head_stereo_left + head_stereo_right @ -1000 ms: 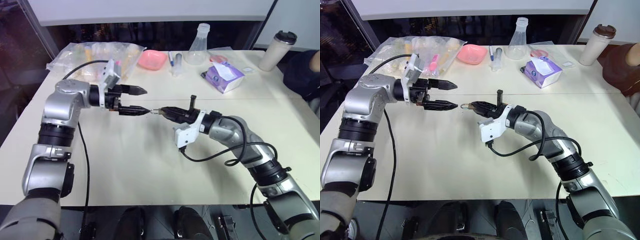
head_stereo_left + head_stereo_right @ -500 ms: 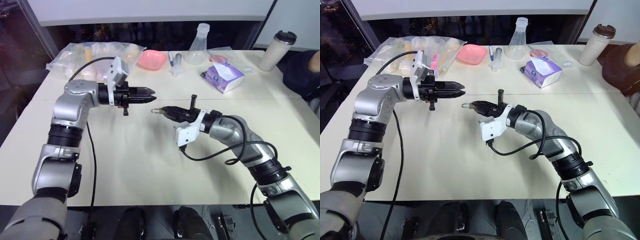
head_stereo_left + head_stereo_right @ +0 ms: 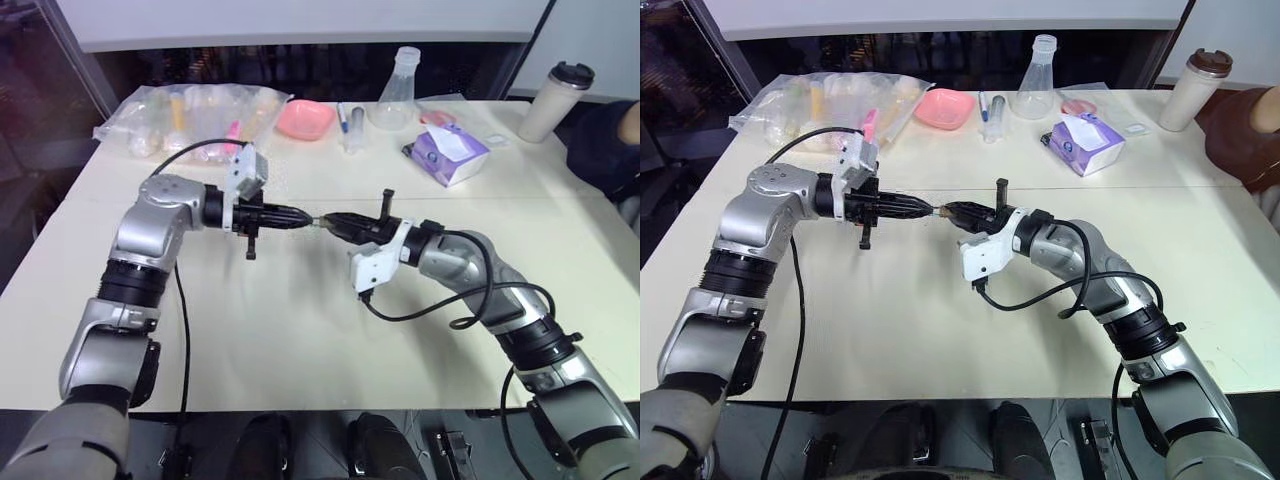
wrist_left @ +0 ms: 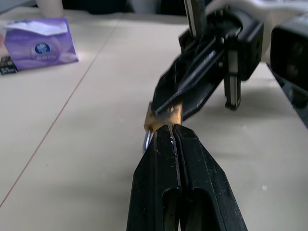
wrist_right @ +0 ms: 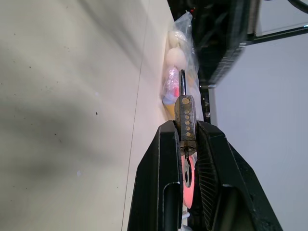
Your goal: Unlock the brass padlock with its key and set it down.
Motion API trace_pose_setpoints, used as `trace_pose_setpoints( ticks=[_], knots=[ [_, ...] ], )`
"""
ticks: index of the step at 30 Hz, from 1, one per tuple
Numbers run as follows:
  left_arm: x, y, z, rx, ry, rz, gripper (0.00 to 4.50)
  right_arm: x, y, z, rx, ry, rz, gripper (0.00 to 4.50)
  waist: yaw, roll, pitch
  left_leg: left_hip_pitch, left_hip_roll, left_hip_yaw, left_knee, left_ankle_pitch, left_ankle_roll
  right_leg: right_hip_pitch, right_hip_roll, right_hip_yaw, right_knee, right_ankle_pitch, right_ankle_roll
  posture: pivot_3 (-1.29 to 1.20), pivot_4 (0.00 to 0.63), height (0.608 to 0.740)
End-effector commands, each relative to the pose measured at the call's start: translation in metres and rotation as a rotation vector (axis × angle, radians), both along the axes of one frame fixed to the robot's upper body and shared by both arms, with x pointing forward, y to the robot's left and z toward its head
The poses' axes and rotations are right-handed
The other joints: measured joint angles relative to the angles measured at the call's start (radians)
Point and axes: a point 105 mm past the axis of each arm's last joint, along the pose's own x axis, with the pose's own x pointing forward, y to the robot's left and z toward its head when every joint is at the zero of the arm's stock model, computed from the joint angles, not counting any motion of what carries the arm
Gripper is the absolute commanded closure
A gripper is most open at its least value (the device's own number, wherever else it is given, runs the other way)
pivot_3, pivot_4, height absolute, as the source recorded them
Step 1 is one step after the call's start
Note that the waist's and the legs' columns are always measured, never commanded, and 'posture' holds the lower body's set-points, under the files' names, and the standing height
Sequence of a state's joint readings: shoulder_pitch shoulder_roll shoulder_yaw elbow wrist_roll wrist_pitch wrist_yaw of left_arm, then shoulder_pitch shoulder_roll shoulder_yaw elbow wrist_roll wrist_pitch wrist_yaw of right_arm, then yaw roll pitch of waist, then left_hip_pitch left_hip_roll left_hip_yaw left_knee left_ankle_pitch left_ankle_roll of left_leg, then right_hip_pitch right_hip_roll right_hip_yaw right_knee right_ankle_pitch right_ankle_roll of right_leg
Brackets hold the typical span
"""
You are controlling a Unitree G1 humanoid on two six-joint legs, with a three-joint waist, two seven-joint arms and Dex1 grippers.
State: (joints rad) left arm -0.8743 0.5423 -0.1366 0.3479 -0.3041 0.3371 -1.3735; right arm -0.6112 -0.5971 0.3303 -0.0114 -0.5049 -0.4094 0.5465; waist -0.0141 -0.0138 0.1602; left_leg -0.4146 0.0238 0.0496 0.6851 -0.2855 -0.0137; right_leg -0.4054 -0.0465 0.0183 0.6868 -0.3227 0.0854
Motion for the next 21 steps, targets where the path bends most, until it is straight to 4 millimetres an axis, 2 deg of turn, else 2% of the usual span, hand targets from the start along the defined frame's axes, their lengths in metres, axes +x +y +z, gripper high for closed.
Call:
trace_pose_setpoints(
  ticks=[1,7,15,21],
  knots=[
    [0.004,0.002,-0.005,0.032,-0.041,0.011,4.48,-0.003,0.001,0.021,0.041,-0.056,0.017,4.50,-0.001,0.000,0.000,0.000,0.000,0.000,0.000,0.000,0.000,0.000,0.000,0.000,0.000,0.000,0.000,0.00,0.150,0.715],
    [0.019,0.005,-0.005,0.012,-0.069,0.083,4.48,-0.004,0.003,0.021,0.043,-0.055,0.022,4.50,0.000,0.000,0.000,0.000,0.000,0.000,0.000,0.000,0.000,0.000,0.000,0.000,0.000,0.000,0.000,0.00,0.150,0.715],
    [0.020,0.019,-0.006,0.008,-0.048,0.122,4.48,-0.005,0.003,0.016,0.045,-0.036,0.020,4.50,-0.001,0.000,0.000,0.000,0.000,0.000,0.000,0.000,0.000,0.000,0.000,0.000,0.000,0.000,0.000,0.00,0.150,0.715],
    [0.001,0.024,-0.016,0.052,0.025,0.049,4.48,-0.006,0.005,0.015,0.048,-0.028,0.026,4.50,-0.003,0.000,0.000,0.000,0.000,0.000,0.000,0.000,0.000,0.000,0.000,0.000,0.000,0.000,0.000,0.00,0.150,0.715]
  ],
)
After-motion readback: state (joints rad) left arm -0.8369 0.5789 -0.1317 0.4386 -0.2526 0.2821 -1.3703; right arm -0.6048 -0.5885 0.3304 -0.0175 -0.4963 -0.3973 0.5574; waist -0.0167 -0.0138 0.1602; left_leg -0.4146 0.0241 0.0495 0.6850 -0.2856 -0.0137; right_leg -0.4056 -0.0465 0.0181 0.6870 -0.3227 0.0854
